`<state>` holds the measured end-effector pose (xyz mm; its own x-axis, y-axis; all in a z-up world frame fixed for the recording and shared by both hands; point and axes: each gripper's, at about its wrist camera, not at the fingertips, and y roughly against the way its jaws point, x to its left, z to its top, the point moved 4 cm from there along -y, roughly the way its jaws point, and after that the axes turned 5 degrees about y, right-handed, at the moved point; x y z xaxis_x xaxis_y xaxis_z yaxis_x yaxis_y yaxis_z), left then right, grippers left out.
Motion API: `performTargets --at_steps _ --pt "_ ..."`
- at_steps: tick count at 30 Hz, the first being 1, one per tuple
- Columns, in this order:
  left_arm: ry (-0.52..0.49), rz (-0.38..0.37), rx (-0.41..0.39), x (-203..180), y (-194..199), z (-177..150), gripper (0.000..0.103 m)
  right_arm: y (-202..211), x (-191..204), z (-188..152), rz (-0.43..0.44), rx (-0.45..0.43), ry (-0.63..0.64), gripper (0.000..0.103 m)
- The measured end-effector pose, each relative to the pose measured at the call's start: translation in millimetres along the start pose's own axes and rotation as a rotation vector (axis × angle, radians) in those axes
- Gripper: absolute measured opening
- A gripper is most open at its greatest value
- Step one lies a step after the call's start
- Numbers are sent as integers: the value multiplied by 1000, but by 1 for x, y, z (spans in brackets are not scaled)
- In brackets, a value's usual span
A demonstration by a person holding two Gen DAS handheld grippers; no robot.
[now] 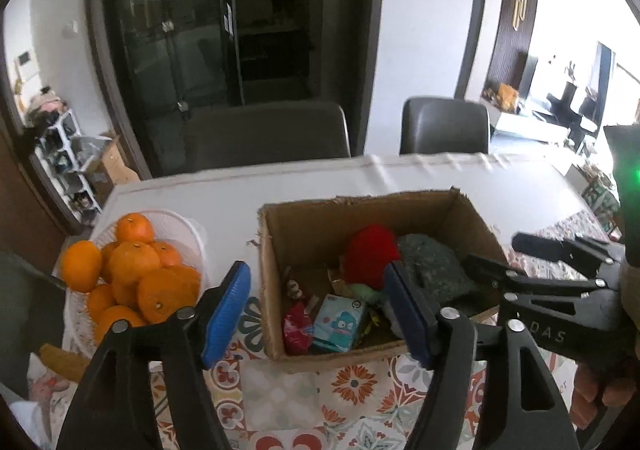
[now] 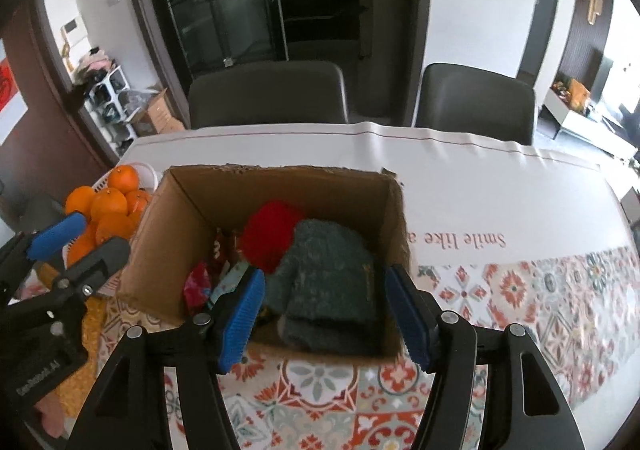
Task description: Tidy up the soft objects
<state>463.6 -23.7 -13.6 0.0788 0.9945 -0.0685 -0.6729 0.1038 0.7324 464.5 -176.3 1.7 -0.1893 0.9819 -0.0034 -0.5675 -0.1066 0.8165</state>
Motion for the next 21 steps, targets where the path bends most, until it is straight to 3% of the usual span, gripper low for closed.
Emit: performTargets --at_steps 11,16,21 --pt "17 98 -181 3 96 -36 94 102 22 -48 -77 -212 19 65" --pt "11 156 -283 8 145 -64 103 146 36 -82 -107 -307 2 76" --pt "12 193 -334 12 182 -91 103 179 52 -114 -132 -376 15 82"
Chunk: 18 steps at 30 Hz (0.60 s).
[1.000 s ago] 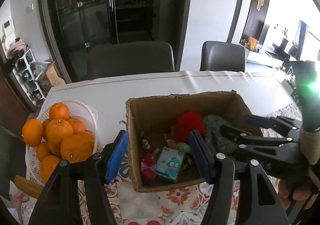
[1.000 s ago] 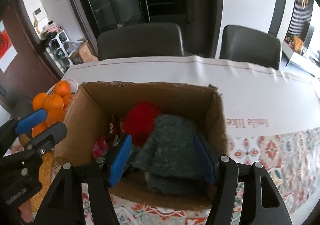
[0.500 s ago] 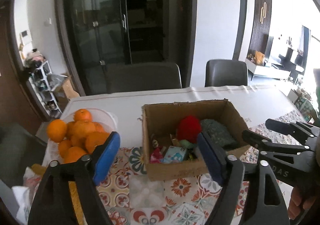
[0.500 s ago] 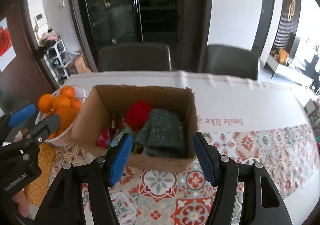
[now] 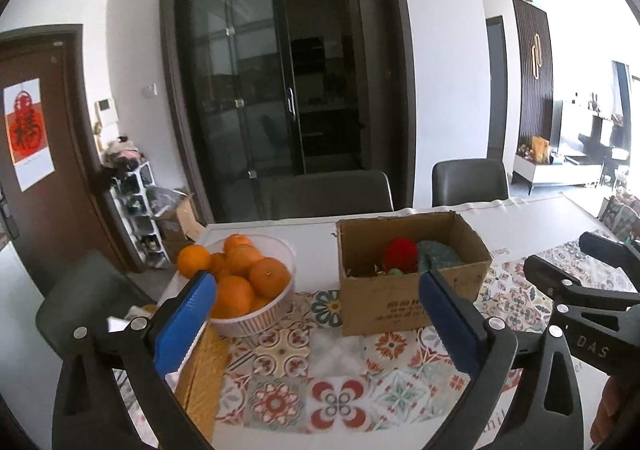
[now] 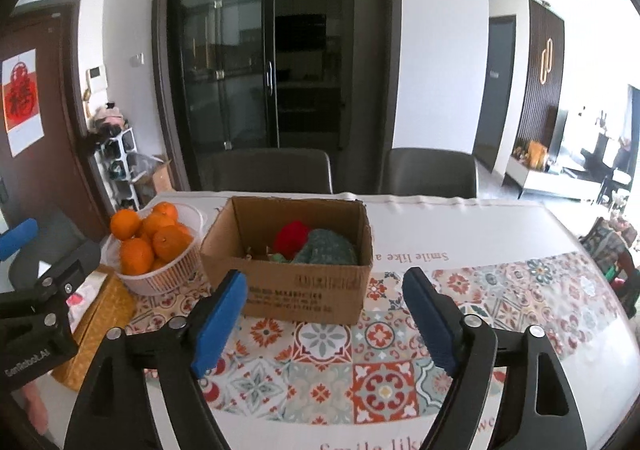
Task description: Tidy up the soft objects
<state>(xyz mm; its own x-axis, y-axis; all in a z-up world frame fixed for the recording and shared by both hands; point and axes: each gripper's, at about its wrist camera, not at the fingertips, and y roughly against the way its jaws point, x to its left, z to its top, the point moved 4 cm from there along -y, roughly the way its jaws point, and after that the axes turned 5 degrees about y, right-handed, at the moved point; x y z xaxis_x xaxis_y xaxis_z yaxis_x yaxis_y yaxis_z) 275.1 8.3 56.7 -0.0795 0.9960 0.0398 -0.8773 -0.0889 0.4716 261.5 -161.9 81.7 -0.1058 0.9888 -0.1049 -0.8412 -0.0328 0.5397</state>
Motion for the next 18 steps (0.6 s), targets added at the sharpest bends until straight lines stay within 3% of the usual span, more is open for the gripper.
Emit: performTargets --at_steps 10,18 --pt "21 -2 -44 11 70 -38 103 73 15 -35 -42 -103 47 86" --pt "13 -18 -44 5 101 -64 103 99 10 -64 -41 -110 4 87"
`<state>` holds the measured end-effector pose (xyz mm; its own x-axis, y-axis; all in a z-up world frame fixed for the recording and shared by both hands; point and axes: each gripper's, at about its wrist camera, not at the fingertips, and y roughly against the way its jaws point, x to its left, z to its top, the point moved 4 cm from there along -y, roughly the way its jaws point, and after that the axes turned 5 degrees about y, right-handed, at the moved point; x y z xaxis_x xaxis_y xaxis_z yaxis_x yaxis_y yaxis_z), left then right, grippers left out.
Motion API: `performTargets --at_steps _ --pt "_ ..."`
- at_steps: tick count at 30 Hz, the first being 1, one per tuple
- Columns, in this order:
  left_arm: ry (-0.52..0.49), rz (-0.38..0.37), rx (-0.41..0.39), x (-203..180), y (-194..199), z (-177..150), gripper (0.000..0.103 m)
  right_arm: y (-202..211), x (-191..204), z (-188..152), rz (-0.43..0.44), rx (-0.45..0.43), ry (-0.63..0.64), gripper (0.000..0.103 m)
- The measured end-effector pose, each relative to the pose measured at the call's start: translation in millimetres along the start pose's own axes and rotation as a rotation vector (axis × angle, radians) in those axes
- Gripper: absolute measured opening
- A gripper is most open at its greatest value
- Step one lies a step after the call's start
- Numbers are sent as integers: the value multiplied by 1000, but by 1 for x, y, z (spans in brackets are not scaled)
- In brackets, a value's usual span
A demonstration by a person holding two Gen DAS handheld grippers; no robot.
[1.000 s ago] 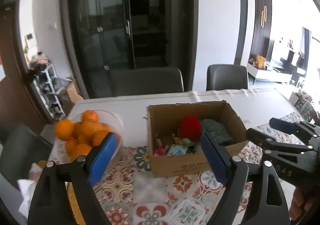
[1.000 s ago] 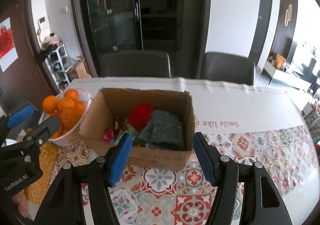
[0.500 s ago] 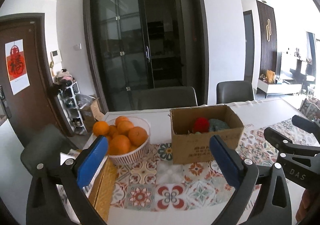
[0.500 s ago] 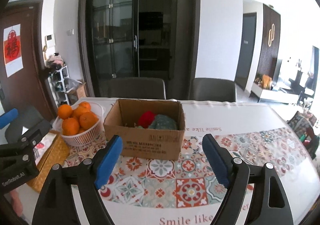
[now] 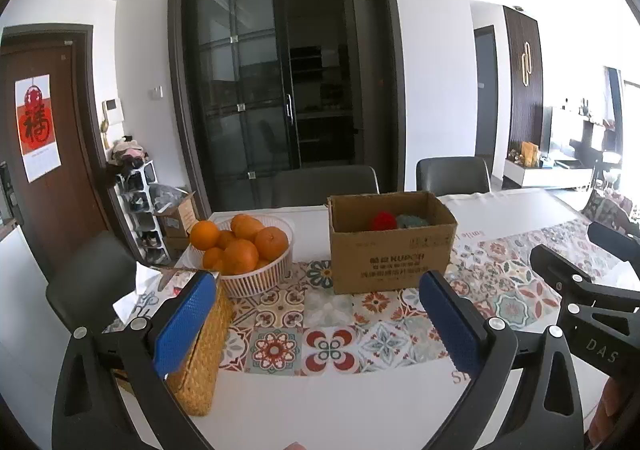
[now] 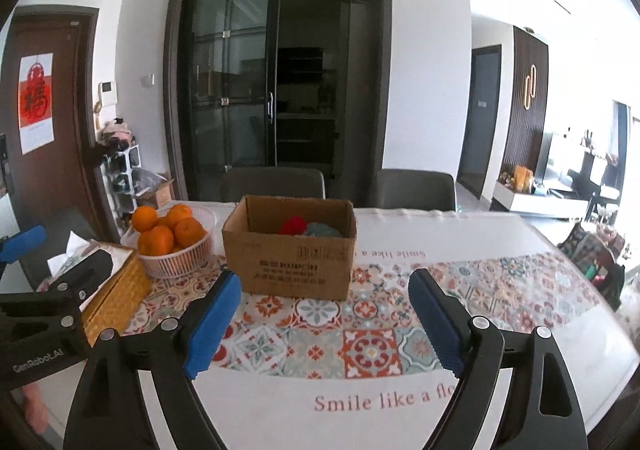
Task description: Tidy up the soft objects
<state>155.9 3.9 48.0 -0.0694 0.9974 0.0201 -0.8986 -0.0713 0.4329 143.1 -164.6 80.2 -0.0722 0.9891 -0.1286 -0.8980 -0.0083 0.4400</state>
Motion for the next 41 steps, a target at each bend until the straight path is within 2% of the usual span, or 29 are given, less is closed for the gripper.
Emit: performTargets --at_steps 14,41 --pt "-26 -52 -18 -12 33 -28 103 24 -11 -38 -9 50 -60 87" --pt "-22 -56 -23 -10 51 -39 103 40 -10 -50 -14 40 -79 87"
